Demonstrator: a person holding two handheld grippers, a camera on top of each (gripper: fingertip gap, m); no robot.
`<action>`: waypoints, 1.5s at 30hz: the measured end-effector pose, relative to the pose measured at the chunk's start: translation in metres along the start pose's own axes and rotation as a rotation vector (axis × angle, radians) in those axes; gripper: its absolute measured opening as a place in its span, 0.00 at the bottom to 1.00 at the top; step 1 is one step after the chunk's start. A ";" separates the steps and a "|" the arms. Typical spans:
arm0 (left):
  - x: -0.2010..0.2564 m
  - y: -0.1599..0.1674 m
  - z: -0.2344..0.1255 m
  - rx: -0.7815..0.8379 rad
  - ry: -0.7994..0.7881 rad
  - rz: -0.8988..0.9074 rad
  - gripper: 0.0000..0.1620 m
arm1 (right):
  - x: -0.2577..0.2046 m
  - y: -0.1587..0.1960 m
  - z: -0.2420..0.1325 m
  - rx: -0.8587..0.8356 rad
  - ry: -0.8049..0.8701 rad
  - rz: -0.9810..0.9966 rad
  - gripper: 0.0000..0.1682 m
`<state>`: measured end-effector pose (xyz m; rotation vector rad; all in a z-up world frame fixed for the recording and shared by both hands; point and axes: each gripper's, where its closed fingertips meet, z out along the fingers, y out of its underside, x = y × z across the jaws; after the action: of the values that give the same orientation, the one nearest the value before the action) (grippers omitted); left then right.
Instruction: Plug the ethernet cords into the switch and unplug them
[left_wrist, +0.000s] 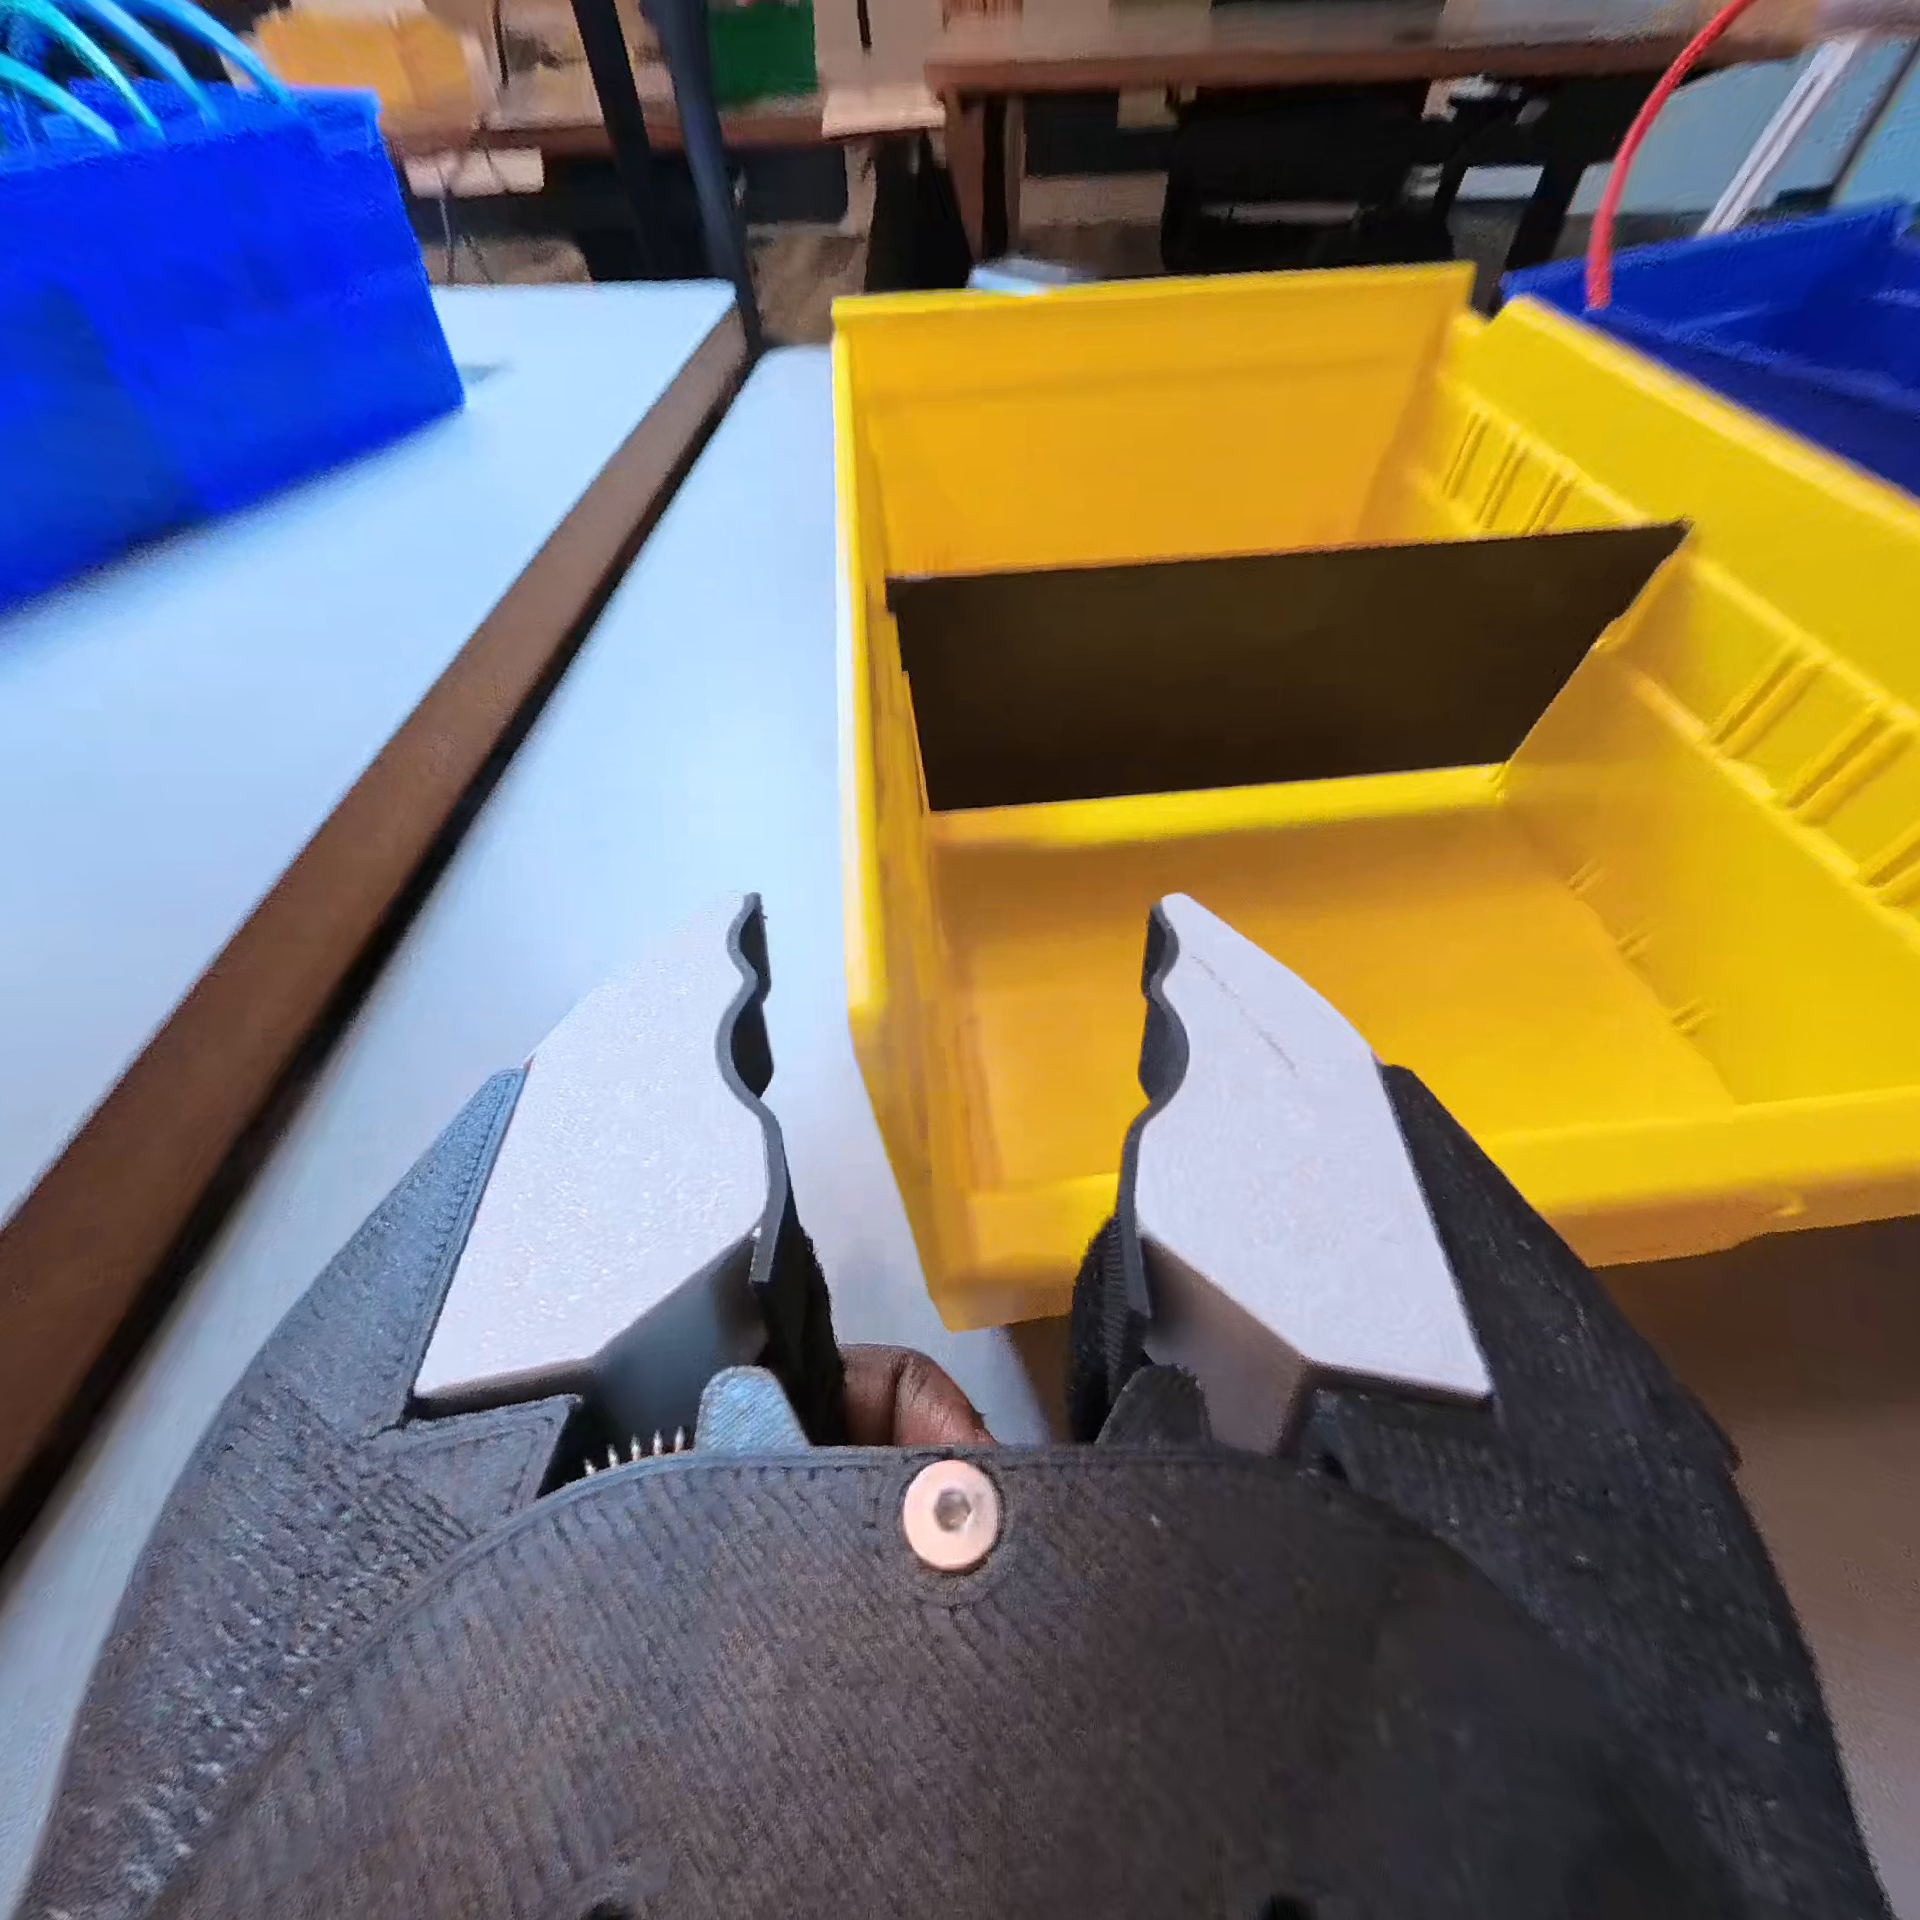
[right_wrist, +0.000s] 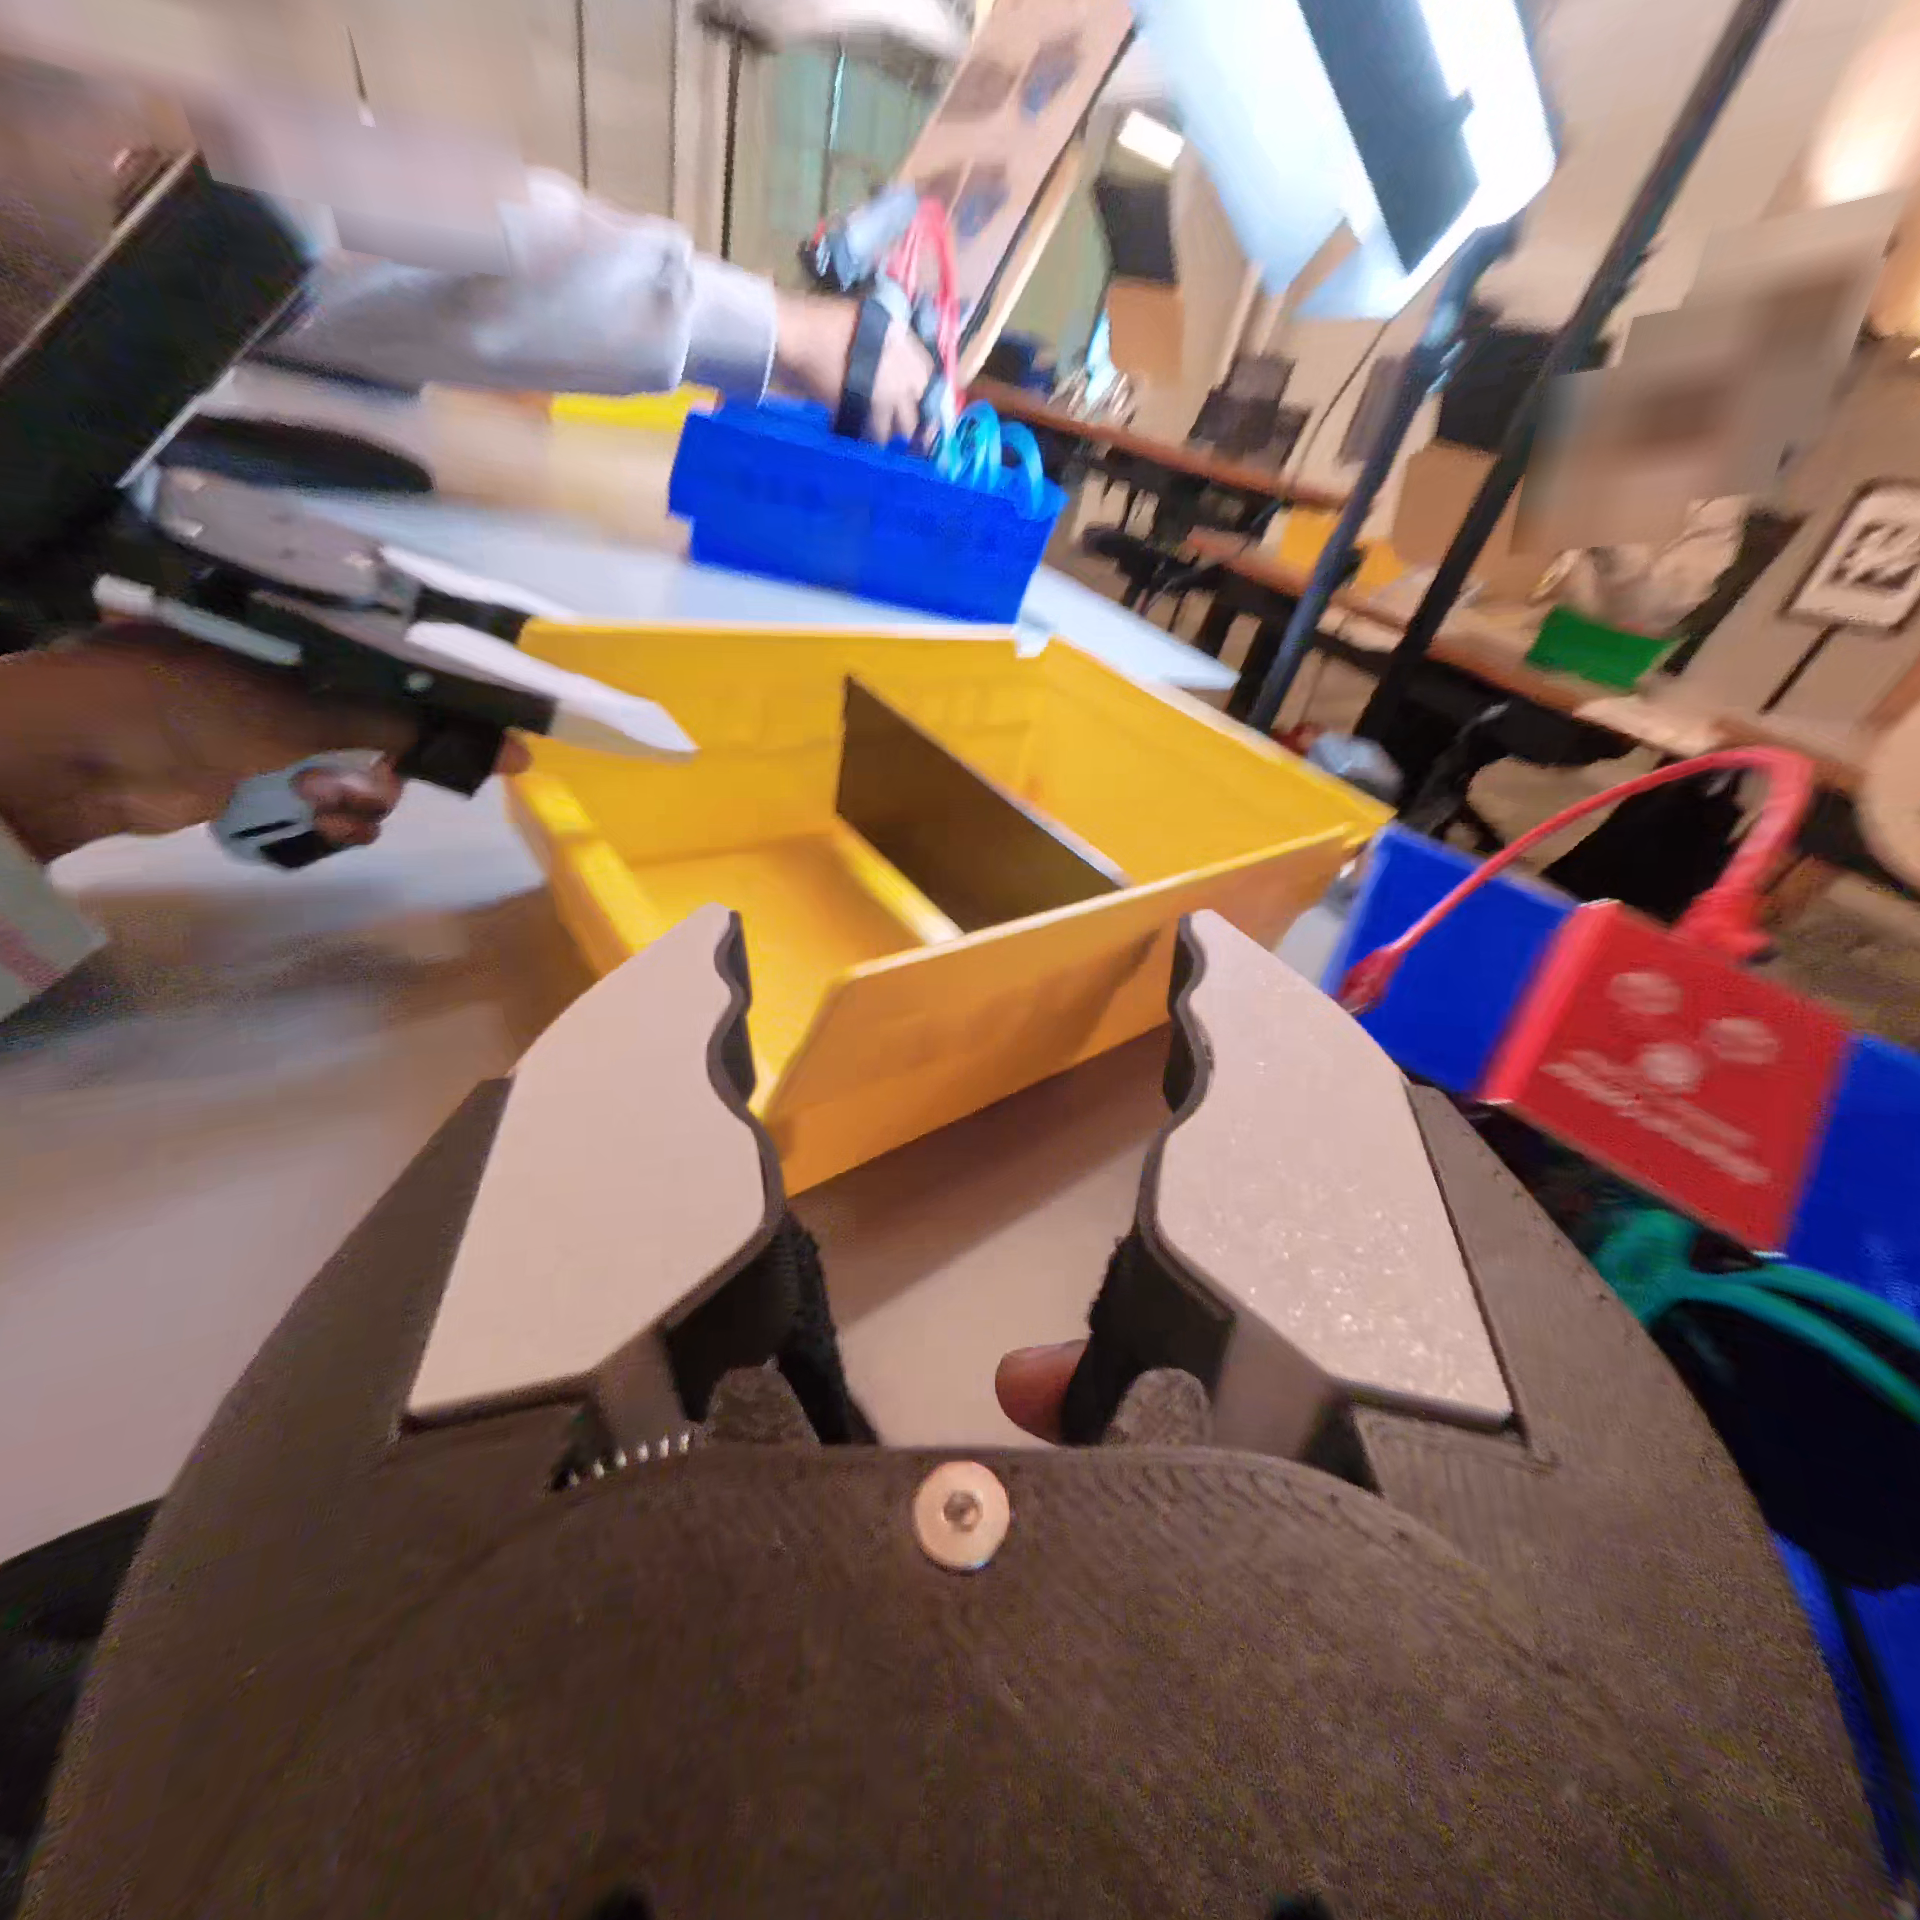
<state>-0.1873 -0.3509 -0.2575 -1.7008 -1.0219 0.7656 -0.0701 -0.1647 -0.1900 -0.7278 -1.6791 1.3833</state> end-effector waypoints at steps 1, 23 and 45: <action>-0.001 0.007 0.004 -0.019 0.002 -0.008 0.42 | -0.009 0.009 0.006 -0.056 -0.026 0.011 0.46; 0.065 -0.121 -0.085 0.516 -0.127 0.157 0.02 | 0.021 -0.037 -0.031 0.053 0.169 -0.259 0.12; 0.460 -0.164 -0.025 0.542 0.591 0.248 0.07 | 0.198 -0.005 -0.358 -0.006 0.919 -0.141 0.07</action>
<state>-0.0059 0.0778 -0.1087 -1.4445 -0.1715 0.5674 0.1421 0.1776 -0.1191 -1.0195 -0.9701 0.7425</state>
